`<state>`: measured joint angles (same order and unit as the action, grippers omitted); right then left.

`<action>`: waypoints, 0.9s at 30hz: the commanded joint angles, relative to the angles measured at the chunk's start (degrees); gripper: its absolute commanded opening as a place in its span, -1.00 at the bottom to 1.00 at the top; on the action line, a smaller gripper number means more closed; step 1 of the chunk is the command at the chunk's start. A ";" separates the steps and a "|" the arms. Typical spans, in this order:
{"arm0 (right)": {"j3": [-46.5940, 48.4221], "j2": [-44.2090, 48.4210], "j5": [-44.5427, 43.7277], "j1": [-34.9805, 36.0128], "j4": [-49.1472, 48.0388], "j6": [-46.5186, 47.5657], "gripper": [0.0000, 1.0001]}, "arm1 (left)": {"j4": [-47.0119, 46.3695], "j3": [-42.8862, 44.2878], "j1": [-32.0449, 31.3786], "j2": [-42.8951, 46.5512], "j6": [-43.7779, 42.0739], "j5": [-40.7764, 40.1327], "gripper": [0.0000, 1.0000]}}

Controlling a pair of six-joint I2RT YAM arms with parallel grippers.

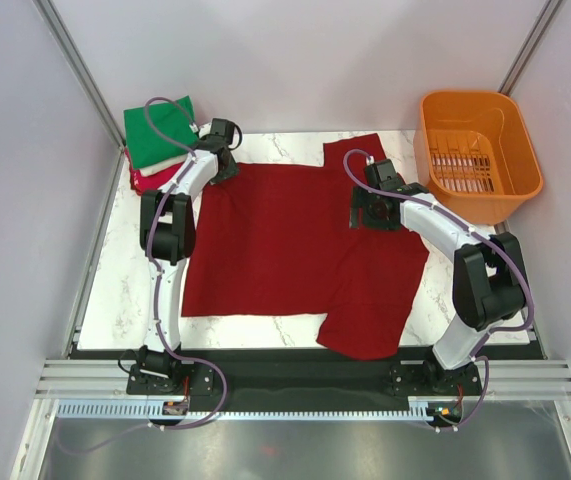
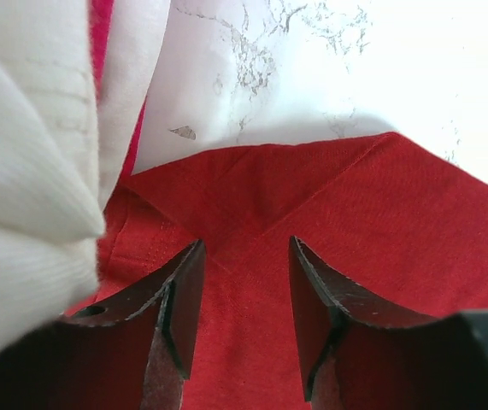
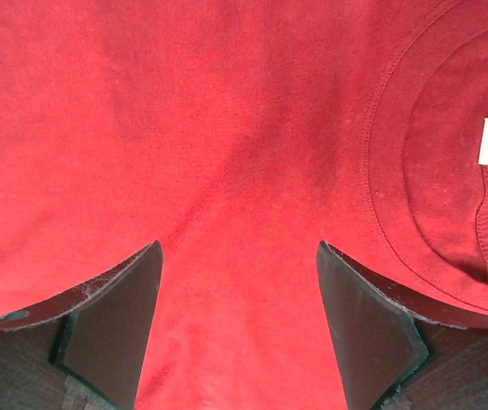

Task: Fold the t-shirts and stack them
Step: Flatten the tshirt out

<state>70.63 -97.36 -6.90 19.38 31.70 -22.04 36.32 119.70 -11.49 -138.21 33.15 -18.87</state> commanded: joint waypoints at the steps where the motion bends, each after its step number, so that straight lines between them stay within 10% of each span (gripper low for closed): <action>1: 0.82 -0.46 0.57 0.13 -1.03 0.60 0.62 | -0.98 1.67 0.32 -1.09 1.92 -0.02 0.01; 15: 0.74 -1.60 1.01 0.13 -1.64 0.51 0.61 | -1.07 -0.17 0.24 -1.09 2.89 0.15 0.03; 23: 0.56 -1.69 0.74 0.13 -1.64 0.60 0.60 | -1.16 0.62 0.24 -1.97 2.63 0.33 -0.84; 27: 0.56 -1.87 0.74 0.14 -1.64 0.51 0.61 | -1.16 0.54 0.32 -1.97 2.45 0.24 -0.95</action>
<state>70.63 -99.00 -6.09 19.38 30.98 -22.04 36.16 119.55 -11.49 -139.15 34.46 -18.83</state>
